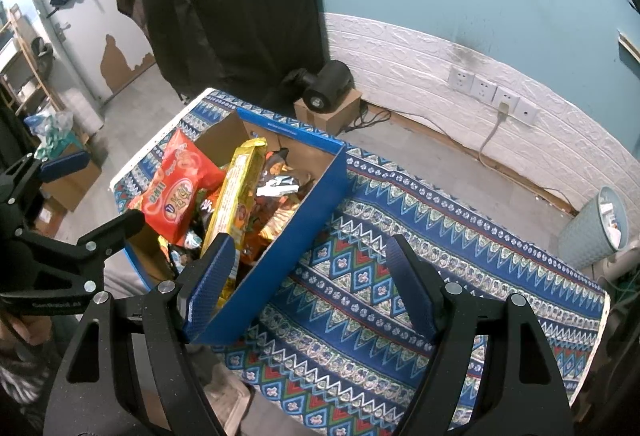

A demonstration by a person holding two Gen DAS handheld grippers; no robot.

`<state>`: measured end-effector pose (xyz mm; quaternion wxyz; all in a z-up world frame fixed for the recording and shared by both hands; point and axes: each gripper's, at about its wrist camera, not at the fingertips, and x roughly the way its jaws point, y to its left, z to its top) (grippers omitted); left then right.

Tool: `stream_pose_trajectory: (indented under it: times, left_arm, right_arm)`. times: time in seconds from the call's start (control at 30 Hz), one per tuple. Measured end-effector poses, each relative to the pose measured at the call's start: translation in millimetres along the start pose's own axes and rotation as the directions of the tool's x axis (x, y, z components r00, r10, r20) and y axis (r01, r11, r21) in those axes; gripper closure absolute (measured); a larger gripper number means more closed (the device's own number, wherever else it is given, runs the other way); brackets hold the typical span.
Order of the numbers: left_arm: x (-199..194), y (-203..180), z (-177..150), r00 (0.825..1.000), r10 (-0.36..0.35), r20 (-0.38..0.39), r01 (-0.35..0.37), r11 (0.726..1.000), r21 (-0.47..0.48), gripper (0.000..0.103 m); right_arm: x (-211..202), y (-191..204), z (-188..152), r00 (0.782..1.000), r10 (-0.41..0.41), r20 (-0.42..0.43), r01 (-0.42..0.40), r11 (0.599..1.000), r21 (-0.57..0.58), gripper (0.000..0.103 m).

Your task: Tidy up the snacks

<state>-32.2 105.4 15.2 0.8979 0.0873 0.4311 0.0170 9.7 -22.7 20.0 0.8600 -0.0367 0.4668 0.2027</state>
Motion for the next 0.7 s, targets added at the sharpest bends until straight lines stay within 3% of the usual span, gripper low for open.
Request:
stream_pose_trajectory:
  times: [0.7]
  left_arm:
    - [3.6,-4.9,-2.2,0.999,-0.021,-0.028,0.021,1.0,-0.002,0.001]
  right_arm:
    - [-0.4,-4.9,-2.0,1.0,-0.006,-0.004,0.006,1.0,-0.002,0.025]
